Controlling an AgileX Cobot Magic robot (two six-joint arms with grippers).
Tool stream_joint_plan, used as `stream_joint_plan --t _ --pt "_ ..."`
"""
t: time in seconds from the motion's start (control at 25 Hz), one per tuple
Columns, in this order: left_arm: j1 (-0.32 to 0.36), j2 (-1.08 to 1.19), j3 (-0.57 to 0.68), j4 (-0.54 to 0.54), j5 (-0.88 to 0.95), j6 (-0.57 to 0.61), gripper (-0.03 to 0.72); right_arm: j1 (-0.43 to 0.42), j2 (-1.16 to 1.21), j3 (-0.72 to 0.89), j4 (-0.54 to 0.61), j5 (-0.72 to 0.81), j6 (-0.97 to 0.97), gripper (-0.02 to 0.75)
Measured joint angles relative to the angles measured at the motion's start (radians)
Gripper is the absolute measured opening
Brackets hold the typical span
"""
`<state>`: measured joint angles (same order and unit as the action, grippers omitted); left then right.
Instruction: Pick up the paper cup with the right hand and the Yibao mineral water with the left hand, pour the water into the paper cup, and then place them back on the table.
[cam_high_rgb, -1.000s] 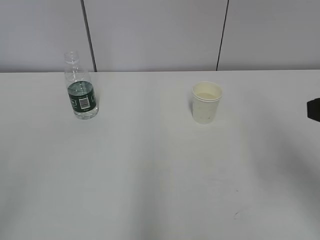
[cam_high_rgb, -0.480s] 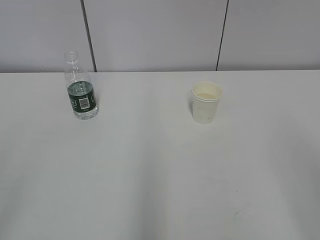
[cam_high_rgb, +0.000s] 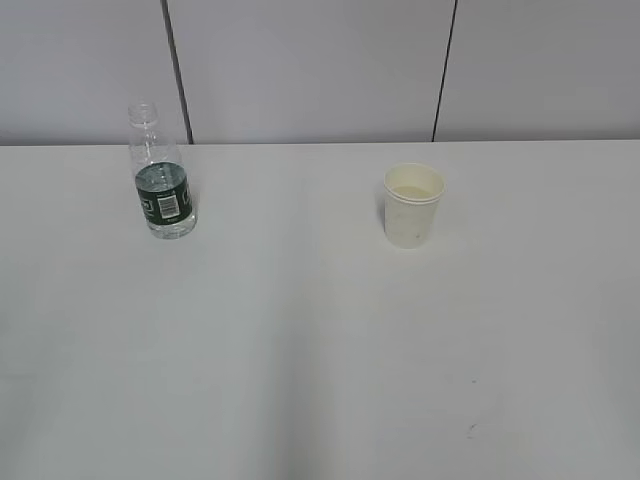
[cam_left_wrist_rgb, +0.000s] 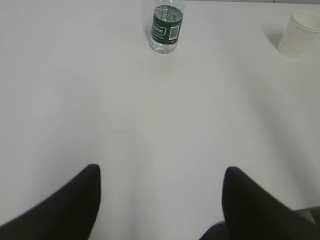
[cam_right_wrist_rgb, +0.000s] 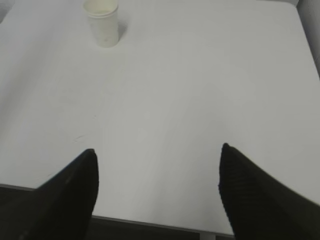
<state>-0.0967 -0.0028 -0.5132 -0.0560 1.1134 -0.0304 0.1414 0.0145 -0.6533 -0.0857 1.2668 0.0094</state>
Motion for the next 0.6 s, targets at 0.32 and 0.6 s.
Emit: stream_joint_plan --t 0.32,0.6 --pt "0.0 0.0 0.0 -0.001 0.0 0.0 0.469 0.0 -0.034 0.064 -0.023 0.007 0.0 0.585" --pt "0.0 0.0 0.0 -0.001 0.0 0.0 0.469 0.0 -0.034 0.123 -0.023 -0.005 0.0 0.585"
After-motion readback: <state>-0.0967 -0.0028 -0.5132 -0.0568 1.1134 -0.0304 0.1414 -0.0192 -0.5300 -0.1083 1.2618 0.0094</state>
